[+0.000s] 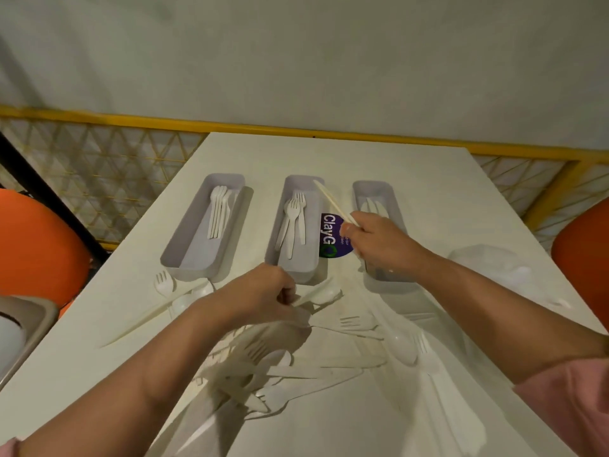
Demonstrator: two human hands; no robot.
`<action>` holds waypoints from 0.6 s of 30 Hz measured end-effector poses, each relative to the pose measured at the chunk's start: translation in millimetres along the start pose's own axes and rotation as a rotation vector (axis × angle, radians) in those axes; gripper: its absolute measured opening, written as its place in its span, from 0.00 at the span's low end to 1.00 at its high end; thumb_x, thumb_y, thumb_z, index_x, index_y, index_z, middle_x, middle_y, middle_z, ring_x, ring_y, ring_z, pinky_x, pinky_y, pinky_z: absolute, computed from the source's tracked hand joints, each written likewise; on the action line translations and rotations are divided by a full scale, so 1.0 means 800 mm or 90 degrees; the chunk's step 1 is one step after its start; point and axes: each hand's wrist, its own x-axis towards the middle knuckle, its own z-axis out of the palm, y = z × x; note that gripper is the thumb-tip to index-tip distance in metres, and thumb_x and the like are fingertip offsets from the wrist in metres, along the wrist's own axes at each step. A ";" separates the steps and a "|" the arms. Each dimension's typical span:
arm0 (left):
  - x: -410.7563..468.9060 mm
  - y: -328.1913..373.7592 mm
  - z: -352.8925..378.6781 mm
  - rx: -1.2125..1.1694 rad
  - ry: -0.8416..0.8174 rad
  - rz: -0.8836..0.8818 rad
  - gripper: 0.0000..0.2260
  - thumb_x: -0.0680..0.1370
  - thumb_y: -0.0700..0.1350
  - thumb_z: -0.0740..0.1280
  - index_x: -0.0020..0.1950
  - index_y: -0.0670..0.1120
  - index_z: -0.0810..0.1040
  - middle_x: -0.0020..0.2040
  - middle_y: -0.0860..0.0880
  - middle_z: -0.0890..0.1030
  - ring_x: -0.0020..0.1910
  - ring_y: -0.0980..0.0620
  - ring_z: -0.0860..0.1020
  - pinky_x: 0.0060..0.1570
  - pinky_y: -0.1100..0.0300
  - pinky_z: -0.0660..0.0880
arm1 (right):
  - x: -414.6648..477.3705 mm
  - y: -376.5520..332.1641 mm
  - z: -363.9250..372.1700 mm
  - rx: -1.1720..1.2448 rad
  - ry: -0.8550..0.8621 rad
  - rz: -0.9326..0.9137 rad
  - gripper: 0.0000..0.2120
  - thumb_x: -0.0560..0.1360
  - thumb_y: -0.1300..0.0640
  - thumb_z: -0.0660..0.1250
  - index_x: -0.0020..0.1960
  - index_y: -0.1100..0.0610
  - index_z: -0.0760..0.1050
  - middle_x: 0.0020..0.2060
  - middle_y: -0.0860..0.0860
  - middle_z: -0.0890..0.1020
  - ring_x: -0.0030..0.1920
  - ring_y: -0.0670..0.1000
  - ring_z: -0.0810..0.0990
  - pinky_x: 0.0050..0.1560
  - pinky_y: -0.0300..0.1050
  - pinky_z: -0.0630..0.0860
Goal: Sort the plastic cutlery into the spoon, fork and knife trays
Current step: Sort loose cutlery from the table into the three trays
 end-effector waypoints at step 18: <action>0.075 0.085 -0.037 -0.653 0.239 -0.032 0.06 0.76 0.39 0.67 0.40 0.42 0.78 0.30 0.47 0.77 0.26 0.56 0.73 0.24 0.70 0.70 | -0.038 0.003 0.004 0.533 0.000 0.095 0.14 0.82 0.53 0.54 0.45 0.59 0.73 0.30 0.56 0.76 0.22 0.49 0.74 0.23 0.37 0.71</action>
